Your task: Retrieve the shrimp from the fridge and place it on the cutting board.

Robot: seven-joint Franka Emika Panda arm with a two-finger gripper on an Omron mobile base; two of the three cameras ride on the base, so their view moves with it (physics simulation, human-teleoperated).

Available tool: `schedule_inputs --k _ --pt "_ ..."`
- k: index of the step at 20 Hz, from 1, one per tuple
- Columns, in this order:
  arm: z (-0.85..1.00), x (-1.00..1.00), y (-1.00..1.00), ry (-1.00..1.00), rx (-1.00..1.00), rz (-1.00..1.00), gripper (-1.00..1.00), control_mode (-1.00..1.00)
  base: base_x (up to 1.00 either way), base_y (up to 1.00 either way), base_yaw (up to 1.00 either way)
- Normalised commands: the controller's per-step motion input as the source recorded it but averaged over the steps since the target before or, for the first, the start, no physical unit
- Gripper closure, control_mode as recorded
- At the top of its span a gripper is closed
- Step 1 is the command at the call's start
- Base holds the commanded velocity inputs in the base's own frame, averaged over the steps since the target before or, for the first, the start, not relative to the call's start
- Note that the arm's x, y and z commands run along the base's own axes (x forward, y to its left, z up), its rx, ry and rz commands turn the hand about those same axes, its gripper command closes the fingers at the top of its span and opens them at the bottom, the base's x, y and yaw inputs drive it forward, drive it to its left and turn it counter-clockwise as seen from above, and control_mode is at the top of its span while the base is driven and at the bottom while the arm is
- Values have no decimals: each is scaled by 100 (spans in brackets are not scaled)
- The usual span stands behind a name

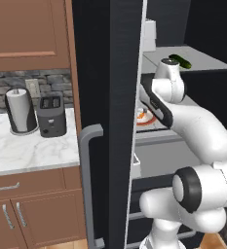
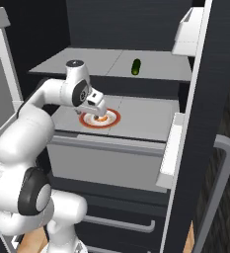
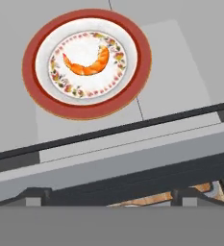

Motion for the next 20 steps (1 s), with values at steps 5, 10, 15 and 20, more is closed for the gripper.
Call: schedule_inputs --k 5,10,15,20 --pt "-26 14 0 0 14 -37 -100 -100 0 0 0" --pt "0 2 2 0 1 -2 -100 -100 0 0 0" --pt "-1 26 0 0 0 0 -100 -100 0 0 0" --pt "-2 40 0 0 0 0 -100 -100 0 0 0"
